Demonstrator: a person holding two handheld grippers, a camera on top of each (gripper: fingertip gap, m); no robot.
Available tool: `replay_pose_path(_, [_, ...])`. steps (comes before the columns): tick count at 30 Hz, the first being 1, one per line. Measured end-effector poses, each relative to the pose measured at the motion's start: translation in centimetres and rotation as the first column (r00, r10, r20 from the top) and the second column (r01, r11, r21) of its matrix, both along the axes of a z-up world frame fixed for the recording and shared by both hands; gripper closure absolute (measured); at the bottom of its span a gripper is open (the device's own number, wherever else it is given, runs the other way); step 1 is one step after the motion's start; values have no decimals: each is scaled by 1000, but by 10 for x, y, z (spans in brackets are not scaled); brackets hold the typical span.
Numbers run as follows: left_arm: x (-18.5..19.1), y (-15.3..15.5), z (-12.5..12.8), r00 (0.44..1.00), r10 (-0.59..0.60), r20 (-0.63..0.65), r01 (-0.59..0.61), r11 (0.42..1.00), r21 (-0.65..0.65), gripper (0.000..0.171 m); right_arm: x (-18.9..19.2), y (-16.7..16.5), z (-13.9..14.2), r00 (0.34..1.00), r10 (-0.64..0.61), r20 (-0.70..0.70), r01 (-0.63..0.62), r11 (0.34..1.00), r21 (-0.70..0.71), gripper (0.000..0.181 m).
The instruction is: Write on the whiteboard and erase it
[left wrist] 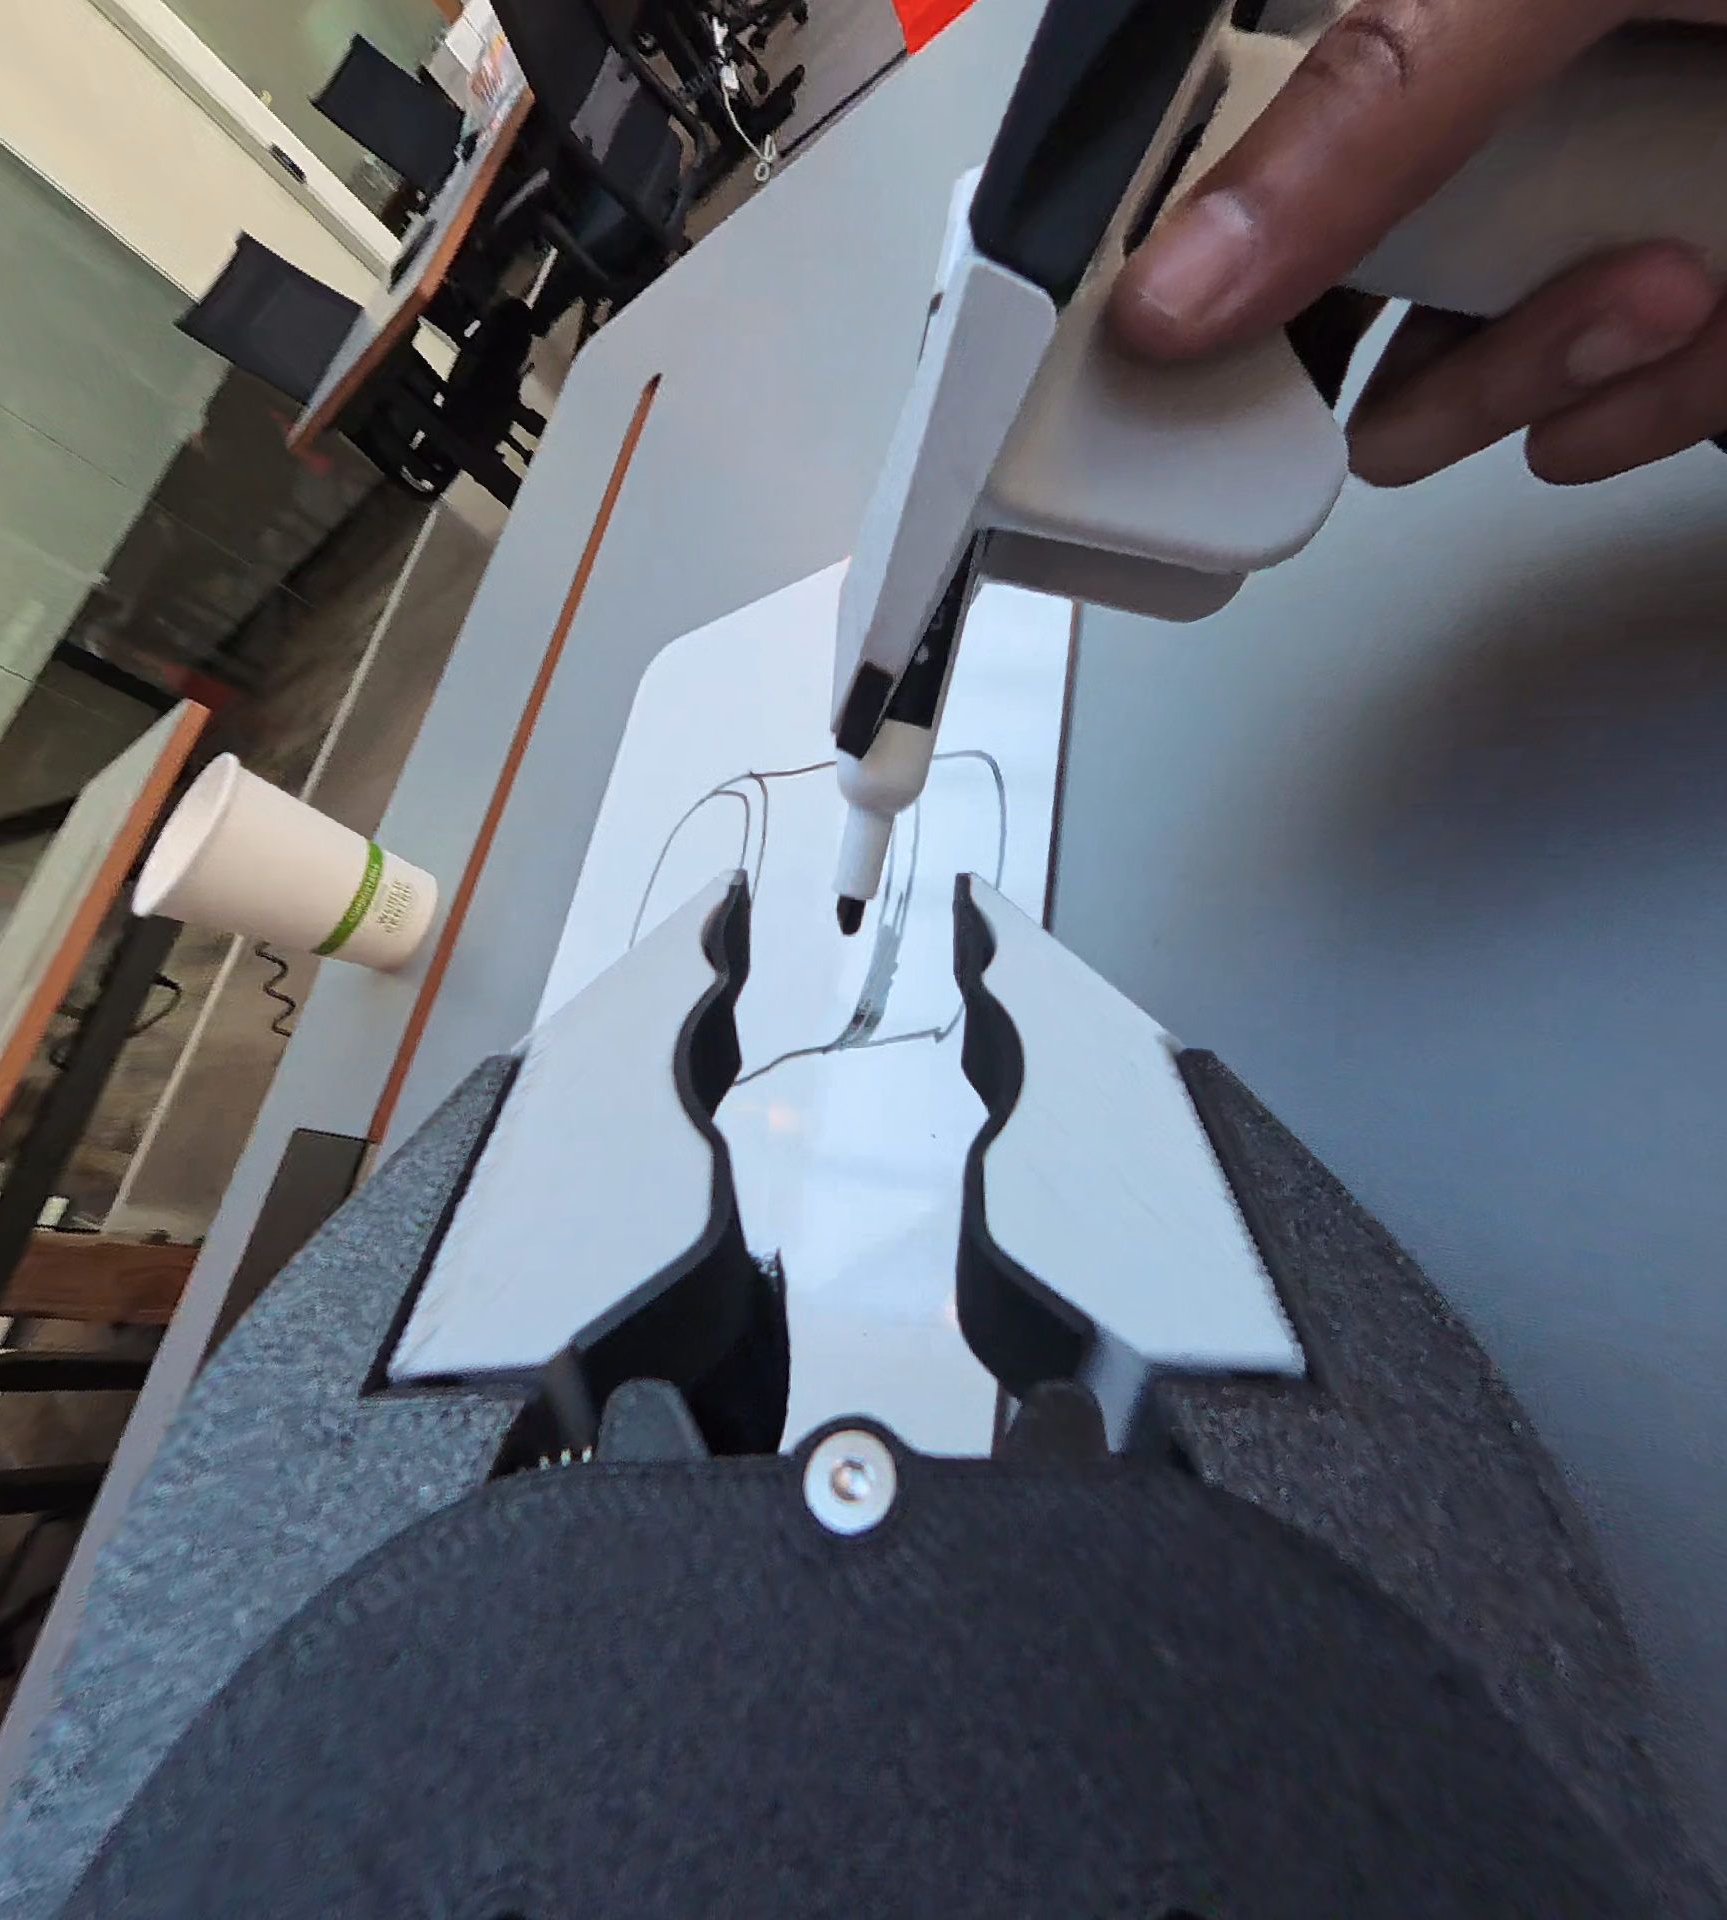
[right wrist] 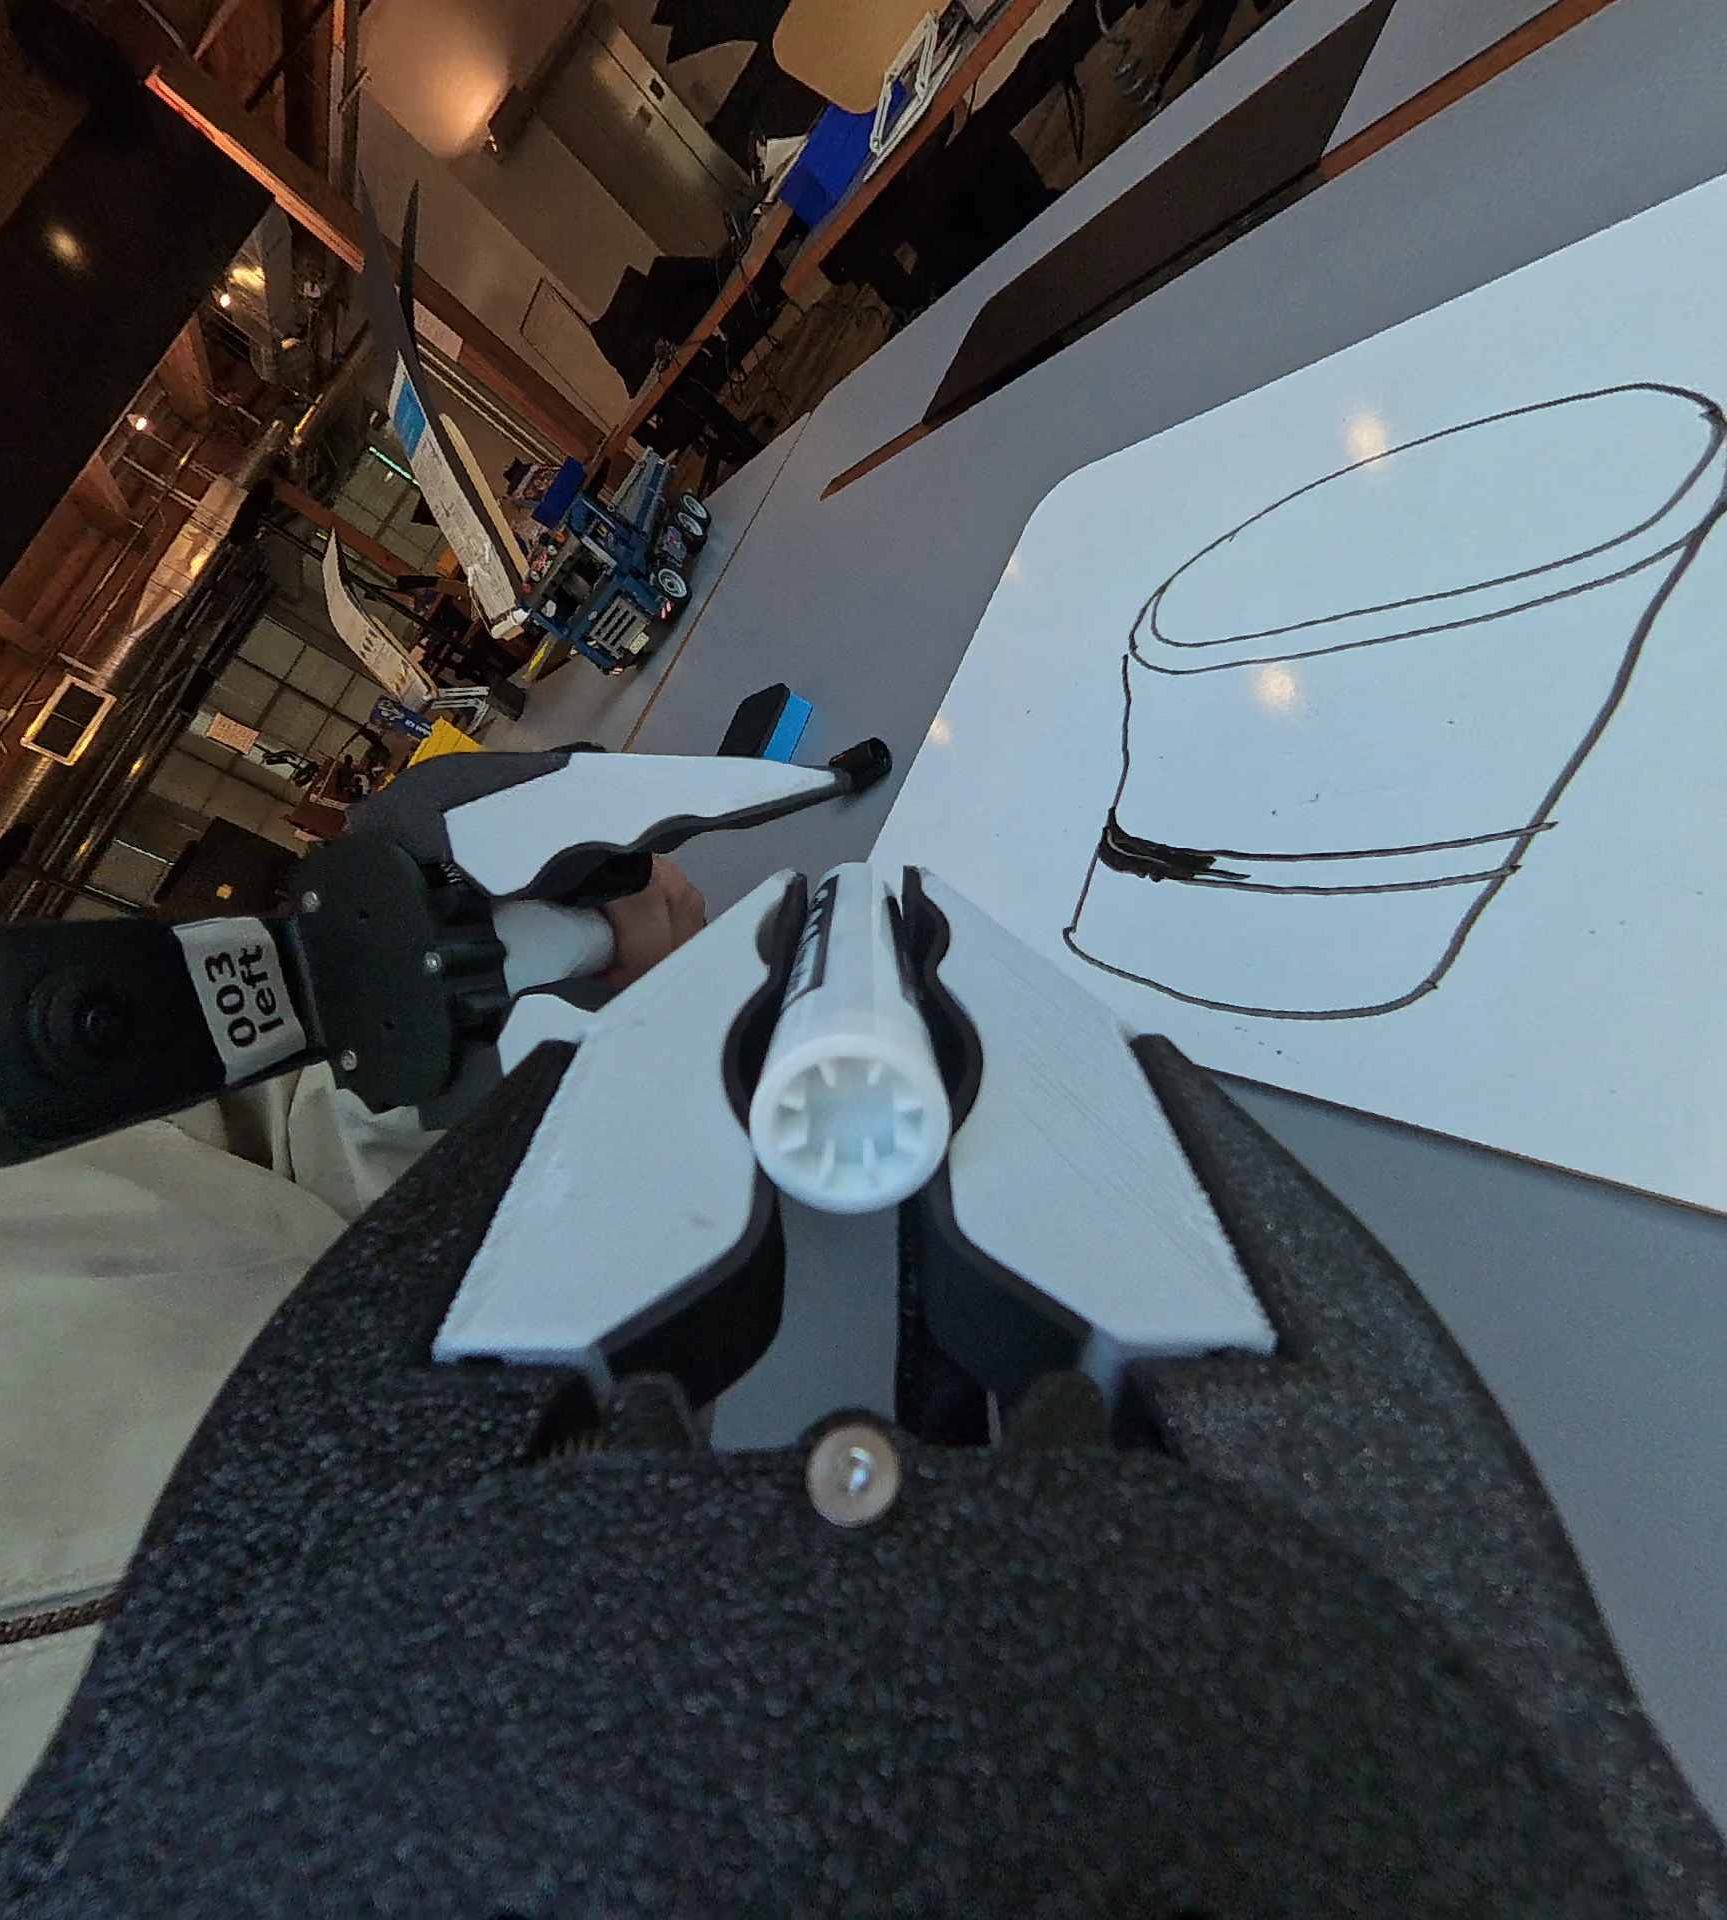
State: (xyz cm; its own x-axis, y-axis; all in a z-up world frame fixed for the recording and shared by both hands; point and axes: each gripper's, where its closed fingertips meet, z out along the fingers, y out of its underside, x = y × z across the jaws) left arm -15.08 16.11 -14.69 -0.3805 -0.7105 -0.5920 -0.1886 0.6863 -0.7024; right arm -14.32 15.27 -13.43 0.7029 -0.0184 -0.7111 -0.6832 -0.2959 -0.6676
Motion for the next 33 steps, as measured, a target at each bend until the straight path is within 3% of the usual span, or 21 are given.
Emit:
replay_pose_path(7, [8,-12,6,997,-30,65,25,996,87,162,-2,-2,13,999,26,40,-28,997,67,163])
replay_pose_path(9, [7,-19,5,997,-69,32,67,997,49,163,-2,-7,14,988,54,142,-65,995,74,162])
replay_pose_path(12, [2,-31,6,980,-185,-71,176,977,-118,163,-7,-14,20,950,115,290,-155,981,116,162])
replay_pose_path(15, [-10,-43,7,915,-363,-179,293,899,-327,163,-19,-22,27,867,188,461,-281,949,142,162])
replay_pose_path(18, [-22,-50,11,820,-519,-242,348,788,-508,163,-29,-28,27,794,265,547,-390,912,124,161])
replay_pose_path(22, [-34,-55,16,717,-643,-268,380,683,-624,163,-39,-33,30,745,325,583,-473,873,118,162])
replay_pose_path(25, [-37,-56,21,671,-691,-269,356,619,-700,163,-40,-33,33,752,315,579,-467,875,130,163])
replay_pose_path(29, [-21,-41,22,759,-599,-253,270,644,-715,159,-17,-25,25,834,226,504,-321,941,109,163])
replay_pose_path(30, [-18,-32,21,792,-555,-256,234,663,-711,144,-8,-23,18,845,192,499,-262,962,73,163])
replay_pose_path(31, [-12,-18,16,835,-479,-271,174,697,-696,133,4,-21,8,857,149,493,-188,982,28,163])
replay_pose_path(33, [-1,16,-3,909,-263,-324,2,779,-627,132,25,-14,-10,878,47,476,-21,998,-61,163])
